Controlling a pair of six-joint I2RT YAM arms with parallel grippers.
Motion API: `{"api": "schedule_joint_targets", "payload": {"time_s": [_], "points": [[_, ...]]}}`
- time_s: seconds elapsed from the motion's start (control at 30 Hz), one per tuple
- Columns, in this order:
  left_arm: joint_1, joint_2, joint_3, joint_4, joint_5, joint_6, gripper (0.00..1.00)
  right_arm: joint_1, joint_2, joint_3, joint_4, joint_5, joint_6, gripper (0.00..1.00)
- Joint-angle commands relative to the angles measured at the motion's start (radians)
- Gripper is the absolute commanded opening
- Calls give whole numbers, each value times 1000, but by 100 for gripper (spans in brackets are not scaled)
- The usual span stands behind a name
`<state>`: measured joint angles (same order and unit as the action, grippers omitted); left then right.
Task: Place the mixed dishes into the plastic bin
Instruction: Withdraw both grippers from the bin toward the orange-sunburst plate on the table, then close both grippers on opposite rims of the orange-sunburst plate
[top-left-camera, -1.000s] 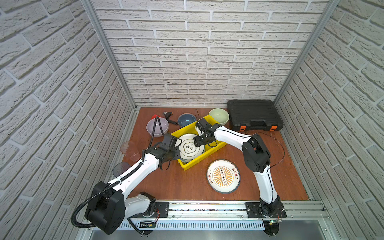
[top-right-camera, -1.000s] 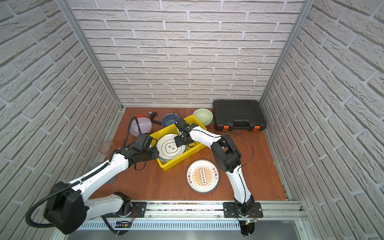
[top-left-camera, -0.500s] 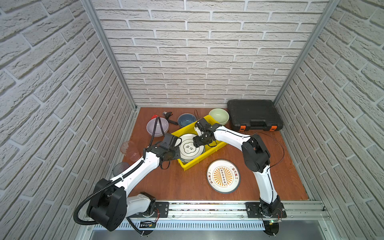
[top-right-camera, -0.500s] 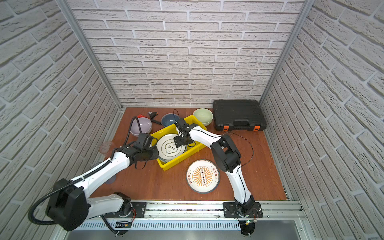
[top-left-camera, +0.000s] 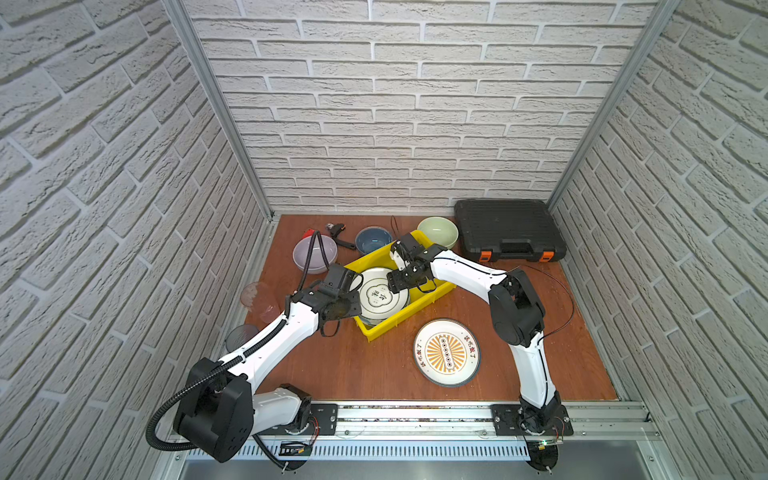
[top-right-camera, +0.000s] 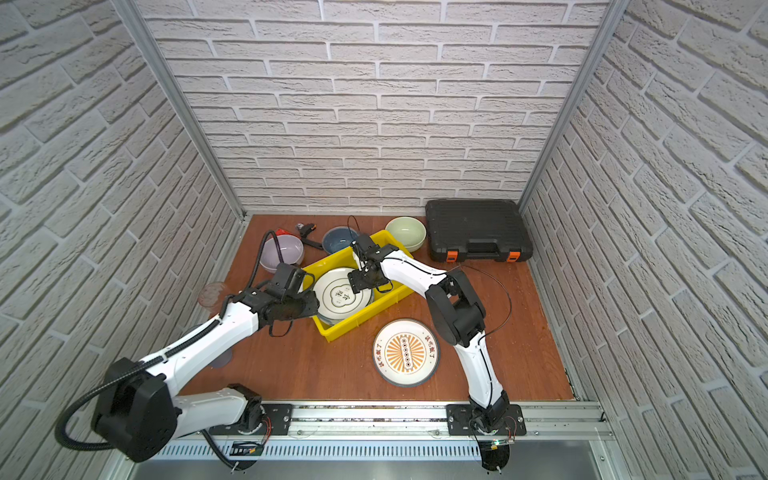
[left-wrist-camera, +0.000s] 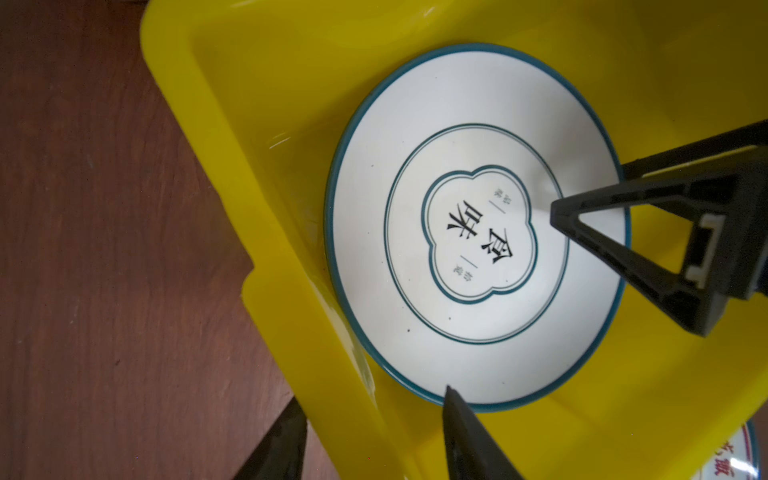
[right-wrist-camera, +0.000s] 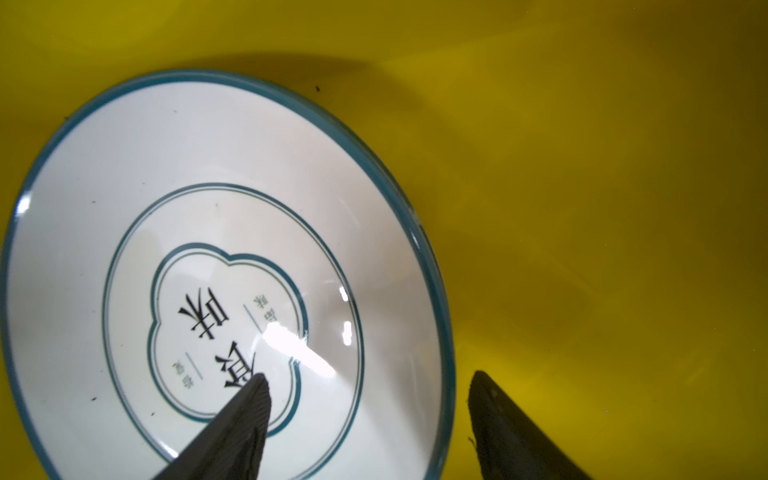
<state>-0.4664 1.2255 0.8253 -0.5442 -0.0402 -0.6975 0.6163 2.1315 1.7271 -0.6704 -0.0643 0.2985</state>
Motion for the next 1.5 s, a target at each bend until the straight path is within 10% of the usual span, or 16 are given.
{"api": "schedule_joint_targets", "payload": {"time_s": [0.0,0.33,0.8,1.47], "points": [[2,-28,35,6,11,28,54,-24,-114,-33,-20,17,-21,76],[-37,-125,36,-21,53,134,61,-52,-492,-287,-3,-44,-51,75],[-358,-136,21,41,15,129,54,-198,-965,-860,81,-132,101,65],[-650,261,61,190,-92,-132,44,-247,-1103,-1180,104,-13,253,58]]}}
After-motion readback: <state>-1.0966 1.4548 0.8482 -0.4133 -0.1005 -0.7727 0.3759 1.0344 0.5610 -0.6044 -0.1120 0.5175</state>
